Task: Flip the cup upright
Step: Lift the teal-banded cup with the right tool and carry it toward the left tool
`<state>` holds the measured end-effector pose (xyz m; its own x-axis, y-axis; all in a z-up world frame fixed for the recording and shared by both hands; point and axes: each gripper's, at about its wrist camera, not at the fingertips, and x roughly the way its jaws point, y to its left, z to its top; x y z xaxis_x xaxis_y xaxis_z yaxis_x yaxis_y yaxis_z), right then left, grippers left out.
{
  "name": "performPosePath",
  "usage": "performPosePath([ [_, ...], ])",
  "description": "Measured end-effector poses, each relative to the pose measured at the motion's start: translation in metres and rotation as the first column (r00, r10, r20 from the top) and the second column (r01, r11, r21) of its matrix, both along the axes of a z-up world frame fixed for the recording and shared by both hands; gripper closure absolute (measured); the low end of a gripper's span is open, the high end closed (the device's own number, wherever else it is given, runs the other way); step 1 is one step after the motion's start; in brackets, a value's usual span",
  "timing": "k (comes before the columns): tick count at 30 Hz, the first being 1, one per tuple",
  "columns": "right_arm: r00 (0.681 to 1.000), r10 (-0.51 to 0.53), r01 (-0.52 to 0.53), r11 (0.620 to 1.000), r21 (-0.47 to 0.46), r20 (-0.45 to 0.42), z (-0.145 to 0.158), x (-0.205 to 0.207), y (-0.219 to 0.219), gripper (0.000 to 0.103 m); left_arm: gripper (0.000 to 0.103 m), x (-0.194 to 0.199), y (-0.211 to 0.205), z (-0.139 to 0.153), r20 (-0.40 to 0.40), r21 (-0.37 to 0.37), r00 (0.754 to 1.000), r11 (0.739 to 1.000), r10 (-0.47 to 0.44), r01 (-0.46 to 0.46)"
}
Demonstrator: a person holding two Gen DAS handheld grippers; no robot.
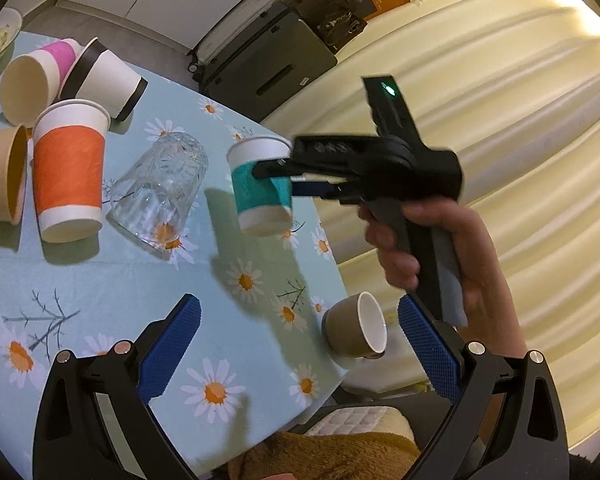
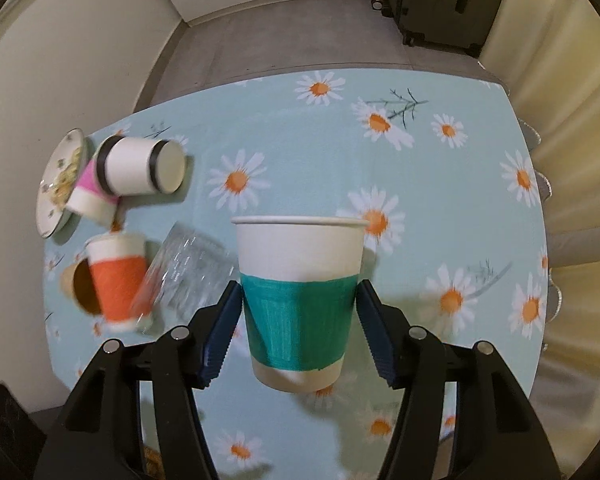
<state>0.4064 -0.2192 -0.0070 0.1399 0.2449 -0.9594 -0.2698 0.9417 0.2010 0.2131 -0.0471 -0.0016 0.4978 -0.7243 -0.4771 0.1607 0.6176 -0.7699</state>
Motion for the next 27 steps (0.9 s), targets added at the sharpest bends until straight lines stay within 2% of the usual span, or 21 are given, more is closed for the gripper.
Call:
performPosePath([
  [4,1.000,0.027,-0.027,0.999,0.033,-0.007,0.011,-0.029,-0.002,0.044,0.007,-0.012,0.002,0.002,-0.005,-0.015,1.000,1.000,0.005,-0.005],
  [12,0.994,0.105,-0.100,0.986,0.133,-0.035,0.021,-0.092,0.013,0.044,0.007,-0.047,0.023,0.004,-0.018,0.015,0.999,0.999,0.040,-0.040],
  [19,0.984,0.142,-0.116,0.968,0.224,-0.108,-0.002,-0.136,0.037,0.044,0.007,-0.076,0.054,-0.010,-0.068,0.075,0.992,0.992,0.109,-0.104],
  [27,0.971,0.151,-0.104,0.965,0.240,-0.187,-0.042,-0.163,0.064,0.044,0.007,-0.096,0.074,-0.024,-0.099,0.122,0.985,0.984,0.141,-0.129],
])
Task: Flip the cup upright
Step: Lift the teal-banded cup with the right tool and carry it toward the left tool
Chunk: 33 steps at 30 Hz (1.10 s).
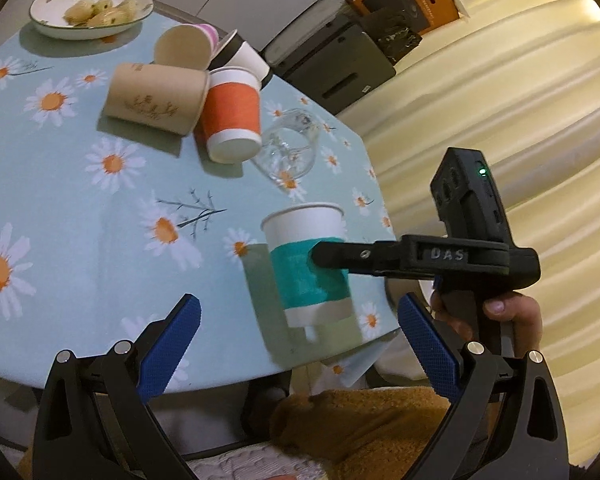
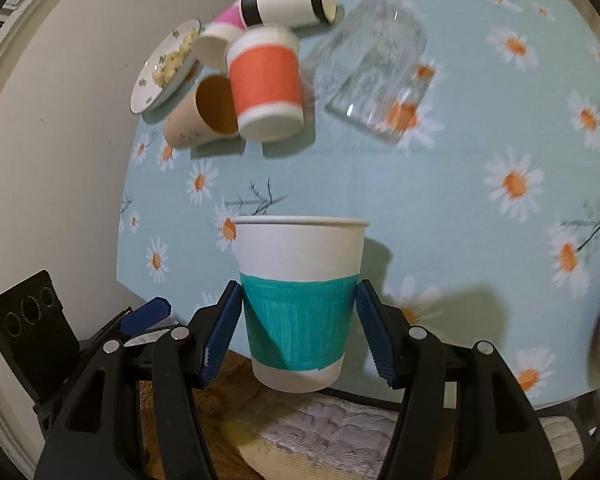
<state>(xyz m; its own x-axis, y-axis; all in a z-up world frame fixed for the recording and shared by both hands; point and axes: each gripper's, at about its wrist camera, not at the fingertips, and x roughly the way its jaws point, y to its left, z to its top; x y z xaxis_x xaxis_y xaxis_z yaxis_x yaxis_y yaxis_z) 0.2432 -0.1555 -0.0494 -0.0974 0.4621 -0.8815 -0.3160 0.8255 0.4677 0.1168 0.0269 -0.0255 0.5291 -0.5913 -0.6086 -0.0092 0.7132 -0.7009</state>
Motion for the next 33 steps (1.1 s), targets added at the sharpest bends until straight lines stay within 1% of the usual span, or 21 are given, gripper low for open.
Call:
performPosePath([
  [4,1.000,0.003,-0.003,1.000,0.007,-0.023,-0.010,-0.003,0.004,0.044,0.007,-0.001,0.000,-0.004,-0.008,0.009,1.000,1.000,-0.001,0.001],
  [9,0.999,0.006,-0.006,1.000,0.010,-0.040,-0.015,-0.006,0.007,0.043,0.007,-0.004,0.003,-0.008,-0.012,0.005,1.000,1.000,-0.002,0.002],
  [14,0.999,0.006,-0.006,1.000,0.005,-0.039,-0.014,-0.006,0.005,0.041,0.007,-0.004,0.002,-0.012,-0.019,0.008,1.000,1.000,-0.001,0.001],
  [19,0.999,0.000,0.001,1.000,0.008,-0.044,-0.013,-0.005,0.003,0.035,0.007,-0.006,0.000,-0.012,-0.020,0.009,1.000,1.000,-0.004,0.004],
  [29,0.999,-0.019,0.020,1.000,0.018,-0.039,-0.006,-0.005,-0.010,0.035,0.007,-0.006,-0.001,-0.013,-0.018,0.020,1.000,1.000,-0.004,0.004],
  [33,0.998,-0.047,0.048,0.998,0.035,-0.035,0.000,-0.005,-0.025,0.035,0.007,0.001,0.000,-0.017,-0.042,0.044,0.999,0.999,0.007,-0.005],
])
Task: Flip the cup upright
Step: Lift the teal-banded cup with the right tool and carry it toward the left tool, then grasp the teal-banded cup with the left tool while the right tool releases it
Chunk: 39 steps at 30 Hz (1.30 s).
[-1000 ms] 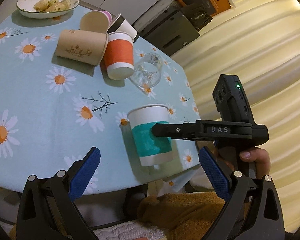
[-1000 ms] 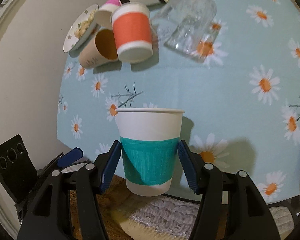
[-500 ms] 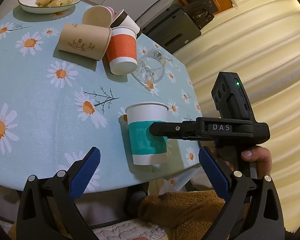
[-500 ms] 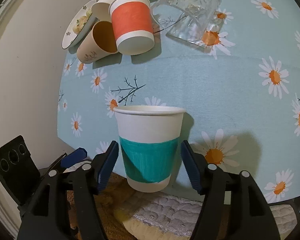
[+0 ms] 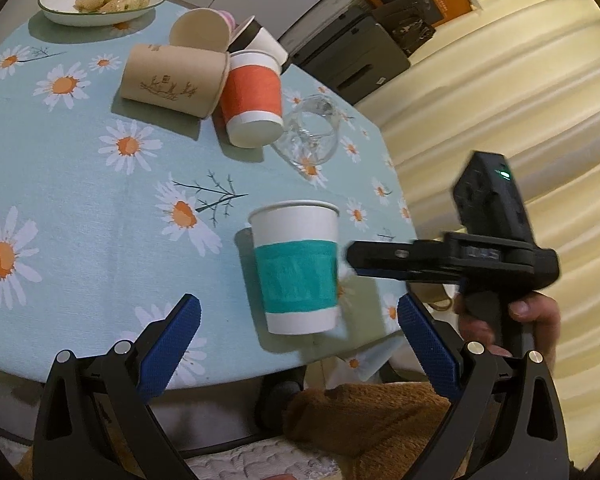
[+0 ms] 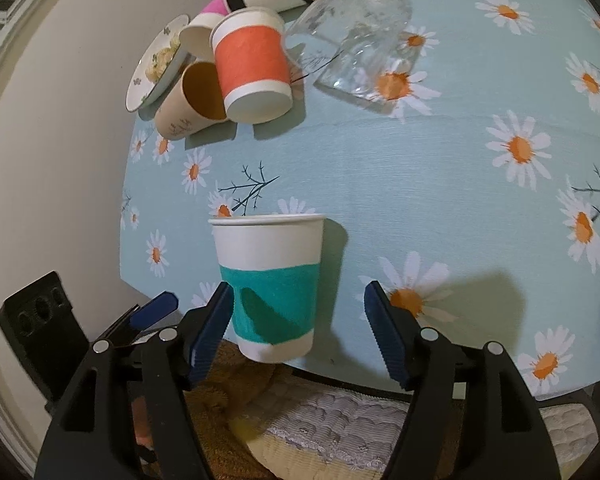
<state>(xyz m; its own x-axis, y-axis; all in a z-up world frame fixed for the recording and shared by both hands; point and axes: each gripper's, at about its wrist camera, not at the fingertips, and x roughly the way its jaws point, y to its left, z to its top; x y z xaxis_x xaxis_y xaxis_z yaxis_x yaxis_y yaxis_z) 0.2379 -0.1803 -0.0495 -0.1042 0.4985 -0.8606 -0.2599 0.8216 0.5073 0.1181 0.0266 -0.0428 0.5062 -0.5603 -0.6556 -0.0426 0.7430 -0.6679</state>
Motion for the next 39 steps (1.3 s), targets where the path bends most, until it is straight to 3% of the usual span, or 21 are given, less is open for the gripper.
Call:
performPosePath([
  [10,0.996,-0.045,0.043,0.999,0.030,0.074,0.031,-0.014,-0.047,0.035,0.008,0.028,-0.020,-0.010,-0.075,0.039,0.997,0.999,-0.028,0.031],
  [14,0.993,-0.060,0.051,0.995,0.085,0.100,0.041,-0.026,-0.062,0.035,0.008,0.040,-0.031,-0.011,-0.096,0.053,0.995,0.998,-0.024,0.029],
  [16,0.991,-0.067,0.056,0.994,0.096,0.116,0.044,-0.032,-0.067,0.035,0.008,0.046,-0.039,-0.011,-0.110,0.090,0.993,0.995,-0.036,0.046],
  [23,0.981,-0.054,0.032,0.993,0.117,0.187,0.046,-0.043,-0.074,0.035,0.021,0.058,-0.054,-0.017,-0.169,0.153,0.985,0.986,-0.044,0.070],
  [32,0.983,-0.094,0.063,0.979,0.192,0.157,0.038,-0.043,-0.084,0.035,0.040,0.066,-0.063,-0.024,-0.202,0.207,0.979,0.975,-0.039,0.082],
  [39,0.987,-0.100,0.073,0.976,0.208,0.125,0.030,-0.044,-0.088,0.035,0.041,0.064,-0.068,-0.020,-0.181,0.227,0.982,0.969,-0.055,0.096],
])
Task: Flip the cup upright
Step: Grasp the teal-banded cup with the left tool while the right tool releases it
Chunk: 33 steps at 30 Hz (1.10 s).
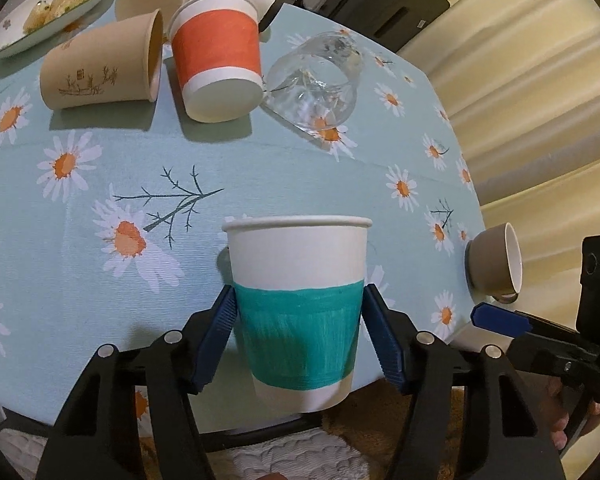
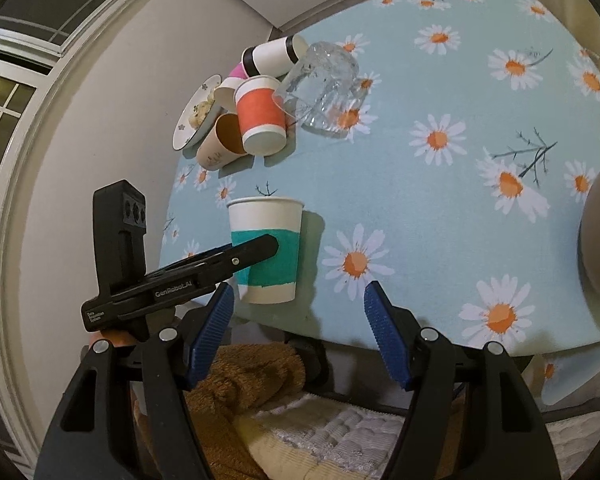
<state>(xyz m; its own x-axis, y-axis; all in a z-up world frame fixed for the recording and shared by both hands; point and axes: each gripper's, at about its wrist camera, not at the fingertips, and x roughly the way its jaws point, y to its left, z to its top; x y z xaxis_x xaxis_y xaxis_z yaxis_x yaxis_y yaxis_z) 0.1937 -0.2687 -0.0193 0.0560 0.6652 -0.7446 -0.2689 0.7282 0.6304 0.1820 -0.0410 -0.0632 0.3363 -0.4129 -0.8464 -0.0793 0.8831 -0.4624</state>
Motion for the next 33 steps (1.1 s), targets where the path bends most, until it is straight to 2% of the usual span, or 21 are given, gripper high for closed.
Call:
performPosePath([
  [4,1.000,-0.005,0.005,1.000,0.020,0.002,0.004,-0.001,0.000,0.035,0.041,-0.005,-0.002,0.013,0.052,0.012,0.999,1.000,0.005,-0.005],
  [9,0.999,-0.045,0.044,0.997,0.063,0.016,0.013,-0.001,-0.006,0.035,0.041,-0.019,-0.011,0.041,0.202,0.101,0.979,0.995,0.002,-0.023],
  [11,0.997,-0.075,0.074,0.994,0.077,0.016,0.015,-0.001,-0.010,0.035,0.041,-0.029,-0.016,0.052,0.291,0.173,0.957,0.984,0.001,-0.054],
  [15,0.995,-0.100,0.100,0.993,0.059,0.006,0.013,-0.004,-0.012,0.035,0.041,-0.047,-0.027,0.064,0.417,0.280,0.909,0.953,-0.010,-0.118],
  [19,0.995,-0.104,0.104,0.993,0.052,0.003,0.009,-0.008,-0.013,0.035,0.041,-0.060,-0.038,0.064,0.505,0.339,0.863,0.922,-0.012,-0.185],
  [25,0.993,-0.114,0.114,0.992,0.044,-0.009,-0.001,-0.012,-0.015,0.035,0.041,-0.072,-0.051,0.056,0.605,0.362,0.796,0.896,-0.016,-0.257],
  [33,0.992,-0.122,0.123,0.991,0.047,-0.017,-0.007,-0.012,-0.020,0.035,0.041,-0.078,-0.057,0.033,0.668,0.344,0.744,0.884,0.006,-0.316],
])
